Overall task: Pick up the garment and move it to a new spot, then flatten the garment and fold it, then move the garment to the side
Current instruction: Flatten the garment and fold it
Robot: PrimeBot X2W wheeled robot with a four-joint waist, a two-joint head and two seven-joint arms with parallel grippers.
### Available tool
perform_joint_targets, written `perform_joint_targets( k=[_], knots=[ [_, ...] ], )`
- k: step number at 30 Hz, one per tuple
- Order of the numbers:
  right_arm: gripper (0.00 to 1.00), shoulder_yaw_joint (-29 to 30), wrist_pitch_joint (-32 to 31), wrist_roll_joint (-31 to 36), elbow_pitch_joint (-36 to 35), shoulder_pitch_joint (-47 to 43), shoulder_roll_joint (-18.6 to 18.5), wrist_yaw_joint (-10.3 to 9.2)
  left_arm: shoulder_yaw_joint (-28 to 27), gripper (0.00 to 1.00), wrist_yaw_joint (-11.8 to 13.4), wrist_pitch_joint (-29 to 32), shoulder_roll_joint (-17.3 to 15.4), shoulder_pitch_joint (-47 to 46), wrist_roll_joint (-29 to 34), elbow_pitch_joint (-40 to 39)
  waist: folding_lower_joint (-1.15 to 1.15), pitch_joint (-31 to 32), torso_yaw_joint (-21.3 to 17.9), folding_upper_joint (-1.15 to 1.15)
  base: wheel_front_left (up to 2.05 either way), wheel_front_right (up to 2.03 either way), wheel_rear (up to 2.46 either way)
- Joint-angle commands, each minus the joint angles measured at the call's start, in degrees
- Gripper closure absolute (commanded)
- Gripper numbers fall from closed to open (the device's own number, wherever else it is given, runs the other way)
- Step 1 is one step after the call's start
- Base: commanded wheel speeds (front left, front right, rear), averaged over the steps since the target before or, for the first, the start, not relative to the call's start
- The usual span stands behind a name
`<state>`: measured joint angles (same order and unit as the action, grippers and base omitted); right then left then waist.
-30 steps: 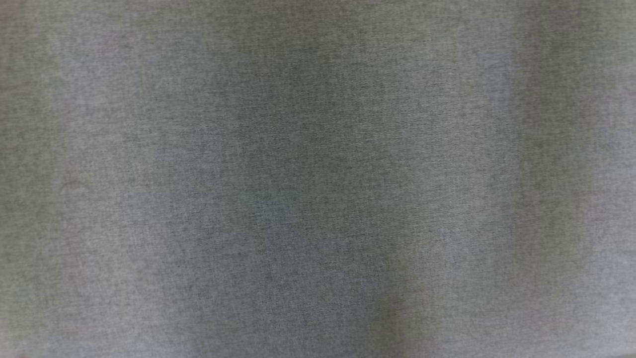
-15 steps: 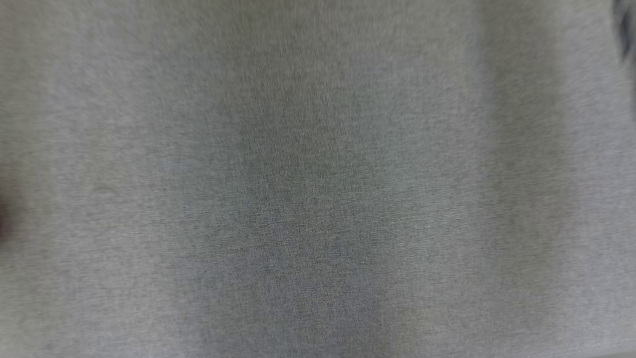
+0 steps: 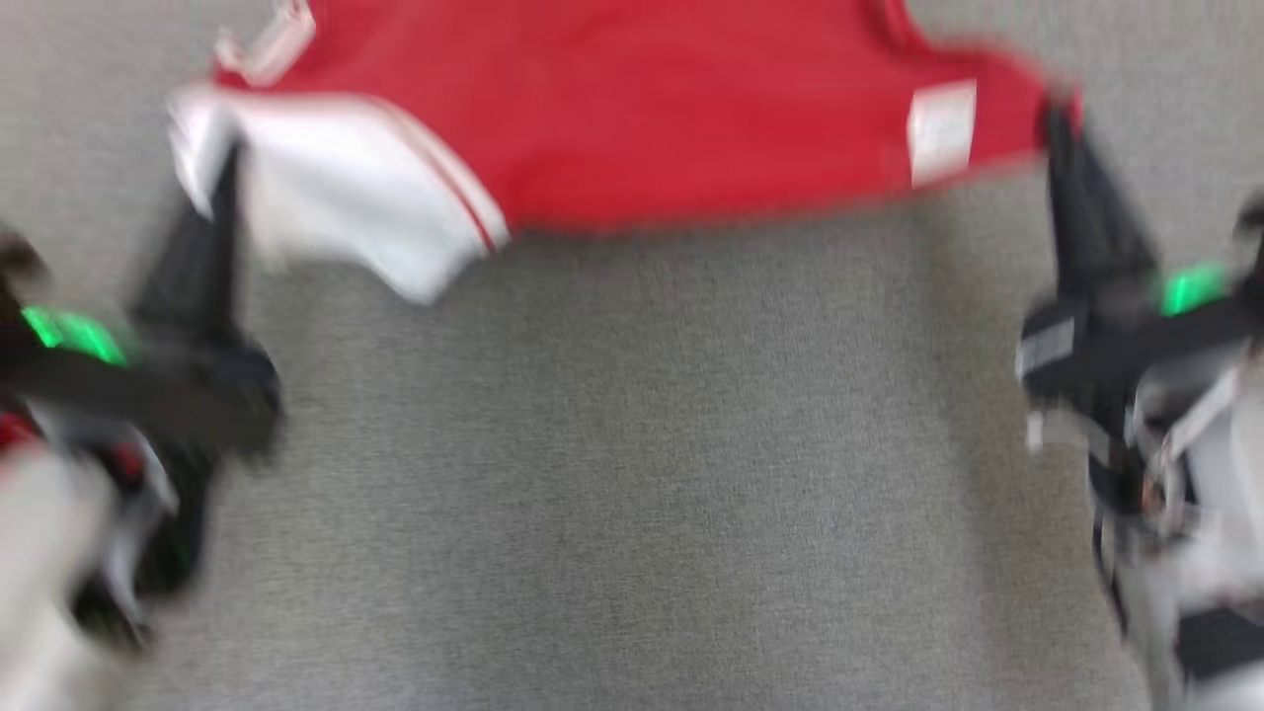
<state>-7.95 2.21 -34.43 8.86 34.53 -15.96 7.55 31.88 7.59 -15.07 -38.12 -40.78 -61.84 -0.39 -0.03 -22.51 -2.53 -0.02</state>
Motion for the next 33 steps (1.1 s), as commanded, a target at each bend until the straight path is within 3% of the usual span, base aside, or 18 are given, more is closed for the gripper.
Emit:
perform_joint_targets(
  k=[1, 6, 13, 16, 25, 33],
  knots=[
    [1.00, 0.9, -0.9, 0.8, -1.7, -3.3, 0.6, -0.13, -0.5, 1.00, 0.7, -0.1, 0.6, 3.2, 1.0, -1.5, 0.03, 3.1, 1.6, 0.02, 0.00, 0.00, 0.00],
    [1.00, 5.6, -4.4, 3.0, -10.0, -18.6, 3.9, -0.13, -5.5, 1.00, 2.8, -0.1, 3.5, 17.3, 1.9, -6.4, 0.03, 6.1, 3.0, 0.02, 0.00, 0.00, 0.00],
    [1.00, 9.8, -6.9, 4.7, -16.1, -35.3, 8.5, -0.13, -8.7, 1.00, 1.8, -0.1, 7.0, 34.1, 3.6, -8.2, 0.03, 9.0, 4.1, 0.02, 0.00, 0.00, 0.00],
    [1.00, 12.7, -7.0, 4.3, -17.7, -42.1, 9.9, -0.13, -9.9, 1.00, 0.2, -0.1, 9.1, 39.4, 4.6, -7.4, 0.03, 10.3, 4.9, 0.02, 0.00, 0.00, 0.00],
    [1.00, 16.9, -7.4, 5.3, -17.8, -51.0, 11.2, -0.13, -9.9, 1.00, -2.5, -0.1, 12.0, 46.4, 6.0, -4.7, 0.03, 12.4, 5.3, 0.02, 0.00, 0.00, 0.00],
    [1.00, 14.8, -6.8, 5.3, -15.9, -50.4, 11.8, -0.13, -8.5, 1.00, -4.2, -0.1, 14.0, 44.9, 7.5, -2.3, 0.03, 13.3, 5.0, 0.02, 0.00, 0.00, 0.00]
  ],
)
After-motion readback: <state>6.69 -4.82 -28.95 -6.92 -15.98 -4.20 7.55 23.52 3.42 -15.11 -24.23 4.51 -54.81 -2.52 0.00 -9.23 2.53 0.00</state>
